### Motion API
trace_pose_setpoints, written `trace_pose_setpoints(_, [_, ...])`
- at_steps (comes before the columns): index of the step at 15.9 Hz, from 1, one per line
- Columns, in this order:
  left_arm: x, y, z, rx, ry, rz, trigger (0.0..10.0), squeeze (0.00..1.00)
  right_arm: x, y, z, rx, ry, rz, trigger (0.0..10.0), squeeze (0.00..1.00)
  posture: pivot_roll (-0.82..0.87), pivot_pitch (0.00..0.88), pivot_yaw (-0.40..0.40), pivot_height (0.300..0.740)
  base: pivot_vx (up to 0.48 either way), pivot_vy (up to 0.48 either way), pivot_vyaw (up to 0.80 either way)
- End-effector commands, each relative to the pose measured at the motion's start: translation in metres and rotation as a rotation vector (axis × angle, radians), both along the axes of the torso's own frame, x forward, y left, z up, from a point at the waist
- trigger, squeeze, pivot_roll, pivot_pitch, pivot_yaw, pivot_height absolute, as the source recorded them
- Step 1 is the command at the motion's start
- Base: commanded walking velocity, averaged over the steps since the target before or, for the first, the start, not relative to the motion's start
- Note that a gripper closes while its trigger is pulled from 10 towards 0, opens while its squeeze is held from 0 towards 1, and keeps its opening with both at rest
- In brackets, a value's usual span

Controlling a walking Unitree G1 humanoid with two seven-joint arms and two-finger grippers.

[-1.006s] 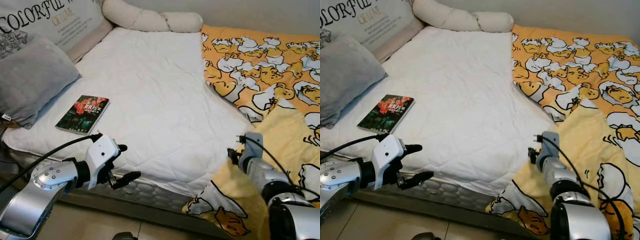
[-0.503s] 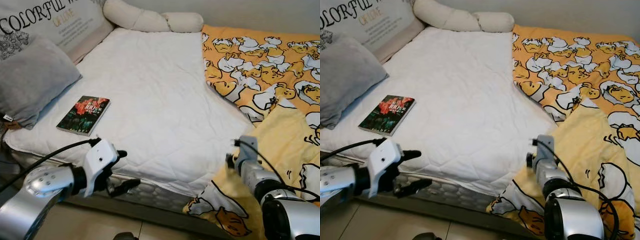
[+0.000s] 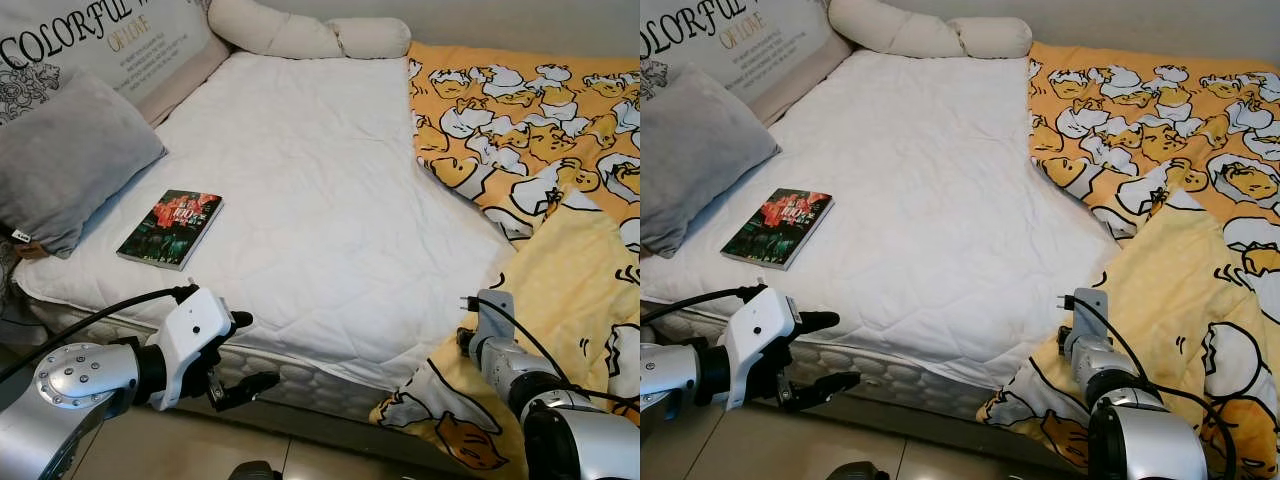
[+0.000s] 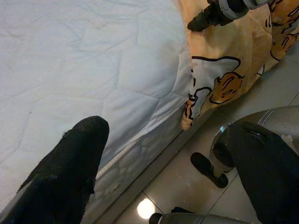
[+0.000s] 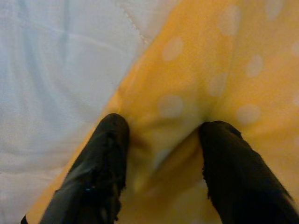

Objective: Clean up the room

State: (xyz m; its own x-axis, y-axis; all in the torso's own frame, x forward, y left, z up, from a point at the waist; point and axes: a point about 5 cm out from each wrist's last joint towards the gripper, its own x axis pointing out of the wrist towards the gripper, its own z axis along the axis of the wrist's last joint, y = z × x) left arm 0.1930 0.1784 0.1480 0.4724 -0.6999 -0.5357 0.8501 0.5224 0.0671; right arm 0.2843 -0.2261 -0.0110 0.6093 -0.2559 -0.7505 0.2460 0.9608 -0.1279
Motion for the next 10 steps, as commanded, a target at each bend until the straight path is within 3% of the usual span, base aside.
trace_pose_setpoints(1, [-0.0013,0.0008,0.0029,0.006,-0.001,-0.001,10.0,0.16,-0.0067,0.0012,-0.0062,0.025,0.029,-0.016,0.0,0.0,0.23,0.063,0.039,0.74,0.0,0.0,0.0])
trace_pose_setpoints(10, [0.0031,0.0005,0.0046,0.014,0.0,-0.007,10.0,0.16,-0.0043,0.0,-0.0039,0.067,0.006,-0.013,0.0,0.0,0.23,0.041,0.045,0.74,0.0,0.0,0.0])
